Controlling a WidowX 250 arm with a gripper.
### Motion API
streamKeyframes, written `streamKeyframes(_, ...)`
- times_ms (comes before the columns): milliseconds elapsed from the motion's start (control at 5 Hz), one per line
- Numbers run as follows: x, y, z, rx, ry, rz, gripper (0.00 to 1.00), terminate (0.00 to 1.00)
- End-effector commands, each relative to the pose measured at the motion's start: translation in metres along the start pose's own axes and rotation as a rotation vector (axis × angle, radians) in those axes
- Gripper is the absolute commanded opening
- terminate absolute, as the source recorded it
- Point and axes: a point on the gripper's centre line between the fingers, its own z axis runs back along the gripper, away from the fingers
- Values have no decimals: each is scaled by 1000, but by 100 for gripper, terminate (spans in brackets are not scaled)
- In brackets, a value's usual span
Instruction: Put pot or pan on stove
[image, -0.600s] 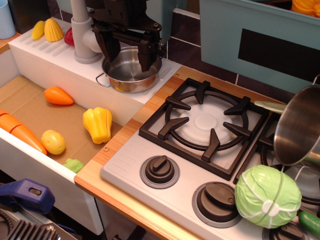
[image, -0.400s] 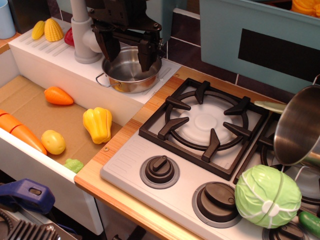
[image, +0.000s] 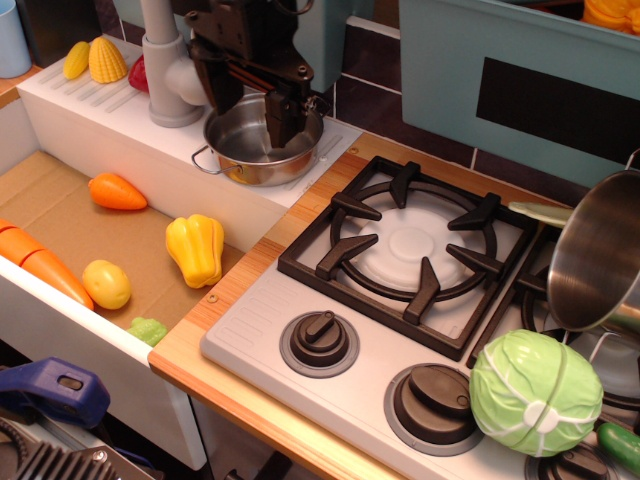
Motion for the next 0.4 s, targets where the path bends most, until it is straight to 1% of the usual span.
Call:
streamKeyframes(0, 24, 11, 5, 20, -73, -187, 100, 0)
streamKeyframes(200, 29, 10, -12, 15, -104, -236, 100, 0)
